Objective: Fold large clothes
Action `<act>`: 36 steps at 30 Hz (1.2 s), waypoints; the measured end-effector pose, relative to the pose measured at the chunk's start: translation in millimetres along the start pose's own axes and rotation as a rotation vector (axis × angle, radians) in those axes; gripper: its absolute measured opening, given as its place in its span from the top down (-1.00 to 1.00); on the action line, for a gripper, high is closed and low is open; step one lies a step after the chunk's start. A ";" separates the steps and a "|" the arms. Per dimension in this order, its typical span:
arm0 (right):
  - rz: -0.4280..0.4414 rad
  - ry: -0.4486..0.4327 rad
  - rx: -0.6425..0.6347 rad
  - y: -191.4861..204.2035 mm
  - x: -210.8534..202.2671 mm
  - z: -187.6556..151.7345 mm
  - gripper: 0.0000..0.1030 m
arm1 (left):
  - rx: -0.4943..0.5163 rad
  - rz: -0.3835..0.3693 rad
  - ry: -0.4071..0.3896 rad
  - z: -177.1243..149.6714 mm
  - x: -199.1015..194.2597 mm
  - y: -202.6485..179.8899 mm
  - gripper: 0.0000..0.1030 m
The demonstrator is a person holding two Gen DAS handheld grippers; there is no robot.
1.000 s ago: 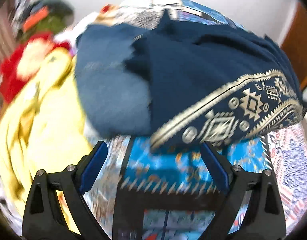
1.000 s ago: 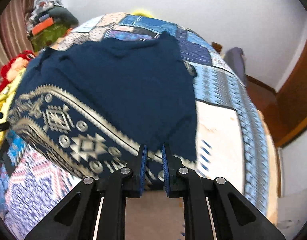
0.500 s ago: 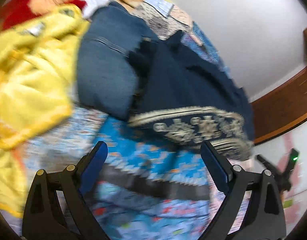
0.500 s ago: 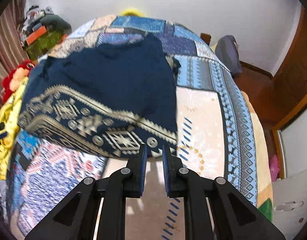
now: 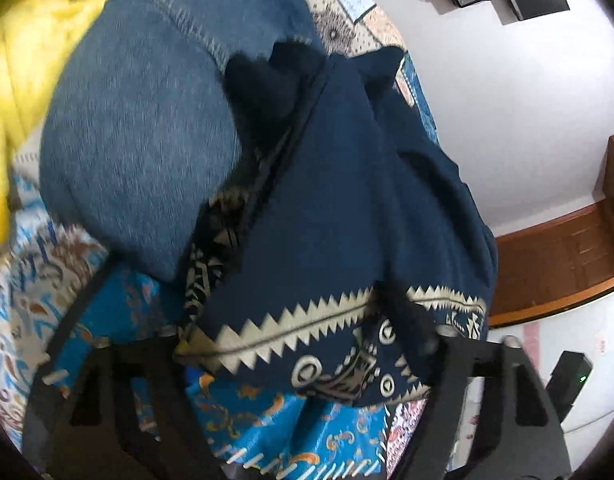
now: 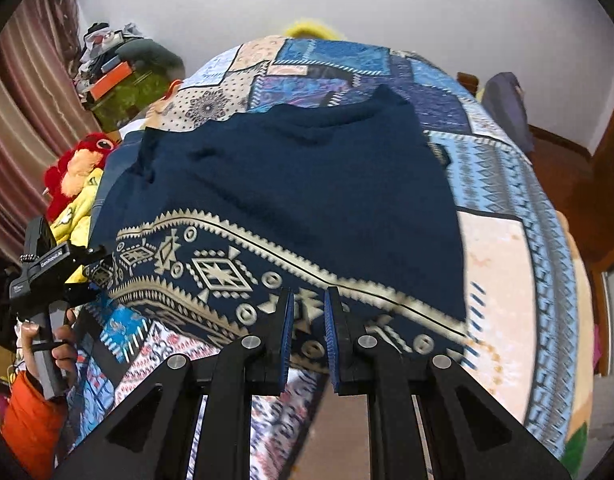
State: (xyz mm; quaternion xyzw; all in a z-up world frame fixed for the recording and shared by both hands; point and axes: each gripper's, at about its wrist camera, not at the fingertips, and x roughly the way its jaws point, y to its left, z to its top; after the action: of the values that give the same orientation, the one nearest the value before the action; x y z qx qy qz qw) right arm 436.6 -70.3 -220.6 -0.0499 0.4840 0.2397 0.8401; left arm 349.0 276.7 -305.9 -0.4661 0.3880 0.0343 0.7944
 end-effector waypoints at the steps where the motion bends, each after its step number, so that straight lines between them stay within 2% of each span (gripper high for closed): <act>1: 0.007 0.001 -0.003 2.9 3.0 2.6 0.80 | 0.029 0.021 -0.016 -0.1 -3.7 -4.6 -0.03; 2: 0.015 0.002 -0.009 6.3 5.6 5.5 0.80 | 0.057 0.042 -0.029 -0.5 -7.5 -8.7 0.13; 4: 0.025 -0.002 -0.024 13.6 10.3 12.2 0.80 | 0.083 0.065 -0.050 -0.8 -12.7 -13.5 0.31; 7: 0.034 -0.012 -0.051 26.3 15.3 25.5 0.80 | 0.119 0.089 -0.104 -1.8 -20.3 -22.0 0.41; 10: 0.046 -0.035 -0.076 41.6 17.4 40.3 0.80 | 0.202 0.096 -0.209 0.1 -39.5 -39.0 0.42; 12: 0.061 -0.047 -0.091 50.8 17.7 47.0 0.80 | 0.205 0.058 -0.217 3.9 -41.8 -46.0 0.29; 13: 0.068 -0.053 -0.099 55.1 18.0 49.8 0.80 | 0.196 0.050 -0.201 7.7 -37.9 -47.0 -0.02; 14: 0.073 -0.056 -0.107 59.8 19.2 52.3 0.80 | 0.180 0.050 -0.179 11.6 -31.1 -45.5 -0.22; 18: 0.090 -0.049 -0.126 76.7 28.5 56.3 0.80 | 0.098 0.099 -0.130 15.7 -0.5 -27.2 -0.24; 19: 0.094 -0.042 -0.128 79.1 31.8 56.2 0.80 | 0.081 0.102 -0.119 15.8 8.6 -21.5 -0.19; 20: 0.098 -0.033 -0.129 81.8 35.6 55.4 0.80 | 0.076 0.091 -0.115 15.2 12.0 -19.5 0.05; 21: 0.101 -0.020 -0.132 84.2 40.9 54.6 0.80 | 0.077 0.078 -0.118 14.4 12.8 -17.9 0.19; 23: 0.096 -0.004 -0.137 87.2 46.8 53.1 0.80 | 0.094 0.070 -0.160 14.8 5.6 -25.2 0.60; 26: 0.093 -0.028 -0.140 89.9 42.2 53.9 0.80 | 0.123 0.026 -0.217 18.8 -13.9 -34.3 0.75; 28: 0.111 -0.068 -0.133 91.3 33.3 57.8 0.80 | 0.130 -0.021 -0.246 24.6 -32.8 -38.7 0.78; 30: 0.130 -0.084 -0.126 93.5 29.7 62.2 0.80 | 0.134 -0.029 -0.260 28.6 -45.5 -43.4 0.80; 32: 0.137 -0.056 -0.121 97.6 37.7 63.4 0.80 | 0.145 -0.026 -0.291 34.4 -57.2 -53.5 0.81; 35: 0.152 0.085 -0.131 107.8 78.3 51.2 0.80 | 0.193 -0.012 -0.338 31.3 -78.6 -69.8 0.81; 36: 0.147 0.096 -0.142 111.1 88.9 45.3 0.80 | 0.204 -0.022 -0.336 29.0 -82.2 -74.5 0.81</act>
State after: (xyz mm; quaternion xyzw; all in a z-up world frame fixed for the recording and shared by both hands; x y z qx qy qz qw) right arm 459.2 73.3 -254.7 -0.0851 0.5077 0.3316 0.7906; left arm 339.7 282.3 -191.8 -0.3751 0.2465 0.0635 0.8914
